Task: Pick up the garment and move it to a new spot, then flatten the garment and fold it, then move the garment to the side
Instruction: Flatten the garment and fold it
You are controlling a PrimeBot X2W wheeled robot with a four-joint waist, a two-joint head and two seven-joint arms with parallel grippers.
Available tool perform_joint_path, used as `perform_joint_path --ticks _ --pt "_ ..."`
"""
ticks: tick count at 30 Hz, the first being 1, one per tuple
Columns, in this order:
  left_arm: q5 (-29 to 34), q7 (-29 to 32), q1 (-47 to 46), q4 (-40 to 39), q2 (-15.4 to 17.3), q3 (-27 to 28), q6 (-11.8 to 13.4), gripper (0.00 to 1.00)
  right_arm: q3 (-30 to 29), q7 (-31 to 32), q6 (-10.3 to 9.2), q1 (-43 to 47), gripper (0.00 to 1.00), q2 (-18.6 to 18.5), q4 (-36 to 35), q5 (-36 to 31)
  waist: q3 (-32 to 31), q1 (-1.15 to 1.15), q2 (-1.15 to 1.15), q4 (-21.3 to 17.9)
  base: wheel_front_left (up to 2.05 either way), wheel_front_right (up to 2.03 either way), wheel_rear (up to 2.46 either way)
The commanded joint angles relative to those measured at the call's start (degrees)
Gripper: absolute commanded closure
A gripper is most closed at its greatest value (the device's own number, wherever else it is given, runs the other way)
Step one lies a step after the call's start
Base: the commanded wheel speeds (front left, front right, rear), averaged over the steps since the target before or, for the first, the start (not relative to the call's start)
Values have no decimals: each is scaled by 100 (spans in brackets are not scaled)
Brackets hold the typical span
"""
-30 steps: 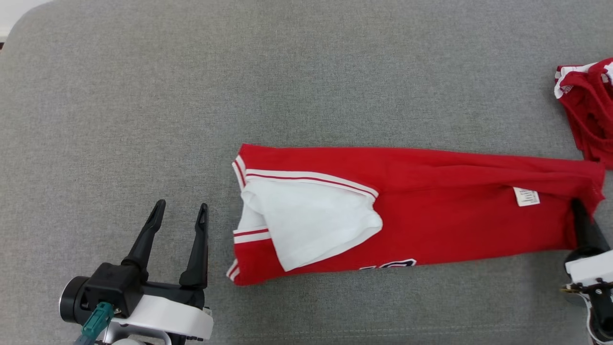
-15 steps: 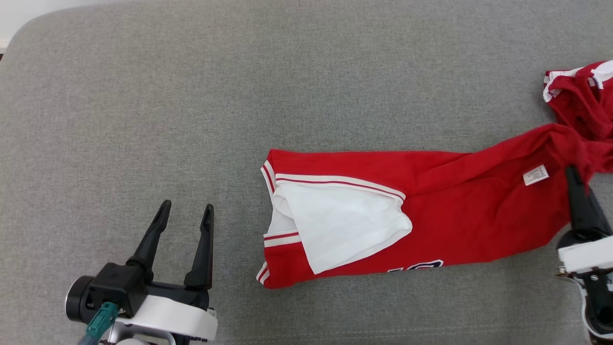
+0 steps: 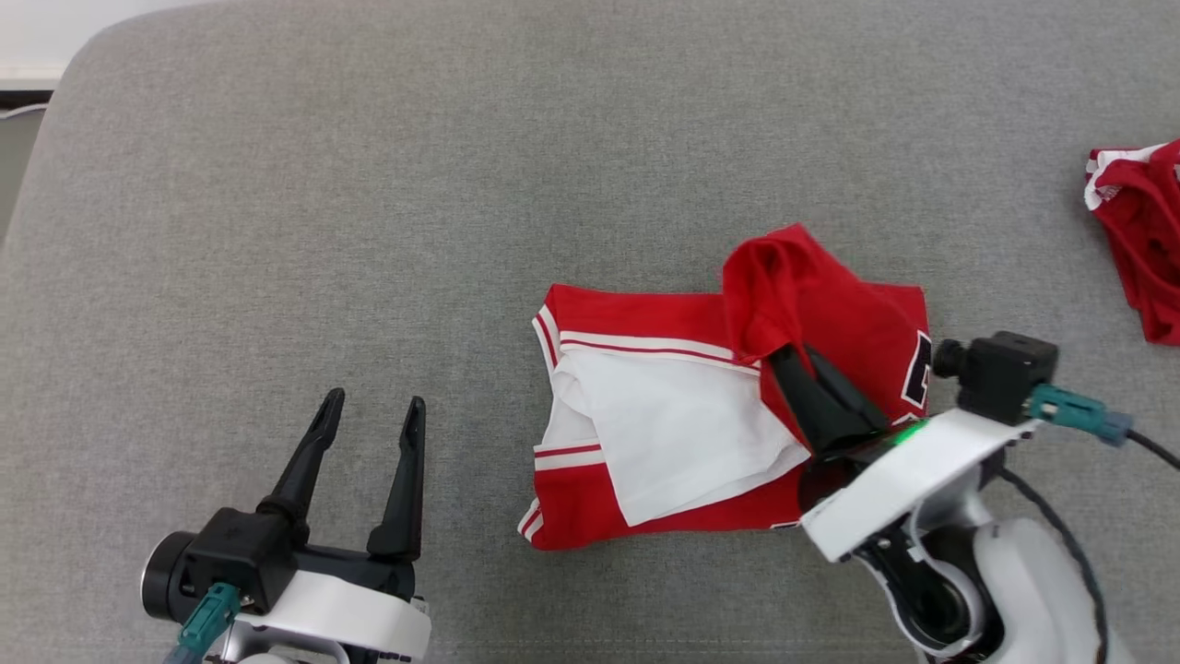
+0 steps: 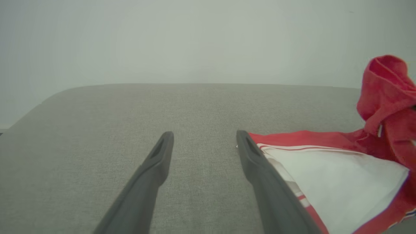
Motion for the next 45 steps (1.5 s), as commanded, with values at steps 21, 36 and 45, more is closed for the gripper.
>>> perform_joint_path --ticks 21,36,45 --pt "241 -60 -346 82 -205 238 -253 0 2166 -991 1 -1488 0 205 2219 876 236 0 0 456 0 0 0" --pt "329 -60 -246 131 -307 390 -359 0 3024 -1432 1 -1838 0 204 2233 1587 141 0 0 388 0 0 0" --pt "394 -57 -129 116 -229 463 -293 0 2300 -2182 1 -1332 0 -972 1038 1096 -88 0 0 196 0 0 0"
